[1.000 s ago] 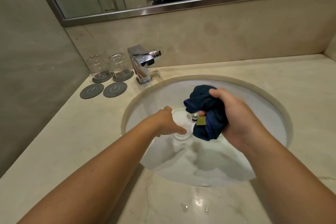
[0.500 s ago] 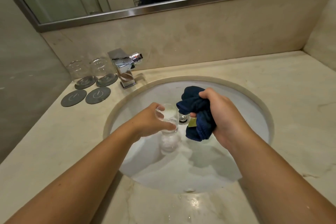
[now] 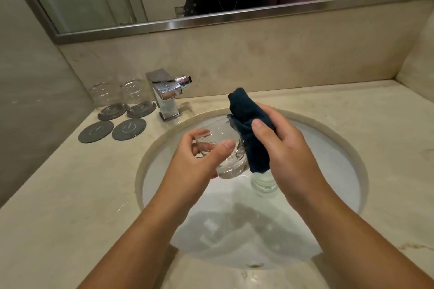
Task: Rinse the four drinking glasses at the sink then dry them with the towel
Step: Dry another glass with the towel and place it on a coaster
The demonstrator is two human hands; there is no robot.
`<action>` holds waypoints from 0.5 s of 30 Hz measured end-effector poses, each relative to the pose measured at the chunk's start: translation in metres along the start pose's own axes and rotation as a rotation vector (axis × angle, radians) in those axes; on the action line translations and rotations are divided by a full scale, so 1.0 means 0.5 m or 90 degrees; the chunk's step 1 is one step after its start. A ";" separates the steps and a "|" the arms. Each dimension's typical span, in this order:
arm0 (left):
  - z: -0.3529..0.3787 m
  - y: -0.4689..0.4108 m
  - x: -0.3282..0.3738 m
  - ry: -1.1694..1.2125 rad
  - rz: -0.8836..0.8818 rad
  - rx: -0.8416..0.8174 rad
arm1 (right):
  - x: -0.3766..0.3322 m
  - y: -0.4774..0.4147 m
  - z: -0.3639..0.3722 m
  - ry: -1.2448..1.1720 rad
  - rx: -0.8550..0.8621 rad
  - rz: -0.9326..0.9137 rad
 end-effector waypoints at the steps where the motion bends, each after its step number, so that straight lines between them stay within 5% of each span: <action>1: -0.001 -0.001 -0.002 0.012 -0.005 0.003 | 0.002 0.001 0.004 -0.007 -0.012 0.007; 7: 0.008 0.013 -0.008 0.111 -0.055 -0.039 | 0.024 0.007 0.019 -0.024 -0.023 0.066; 15: 0.019 0.031 0.022 0.104 0.016 -0.139 | 0.071 0.004 0.014 -0.208 0.006 0.266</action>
Point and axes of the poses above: each hand's wrist, its own y-axis away from the middle knuckle, its own z-axis out of the palm, x = y × z, the point moved 7 cm from there along -y, towards the middle knuckle, and after that the axes turned 4 degrees about x, right-handed, at the moved point
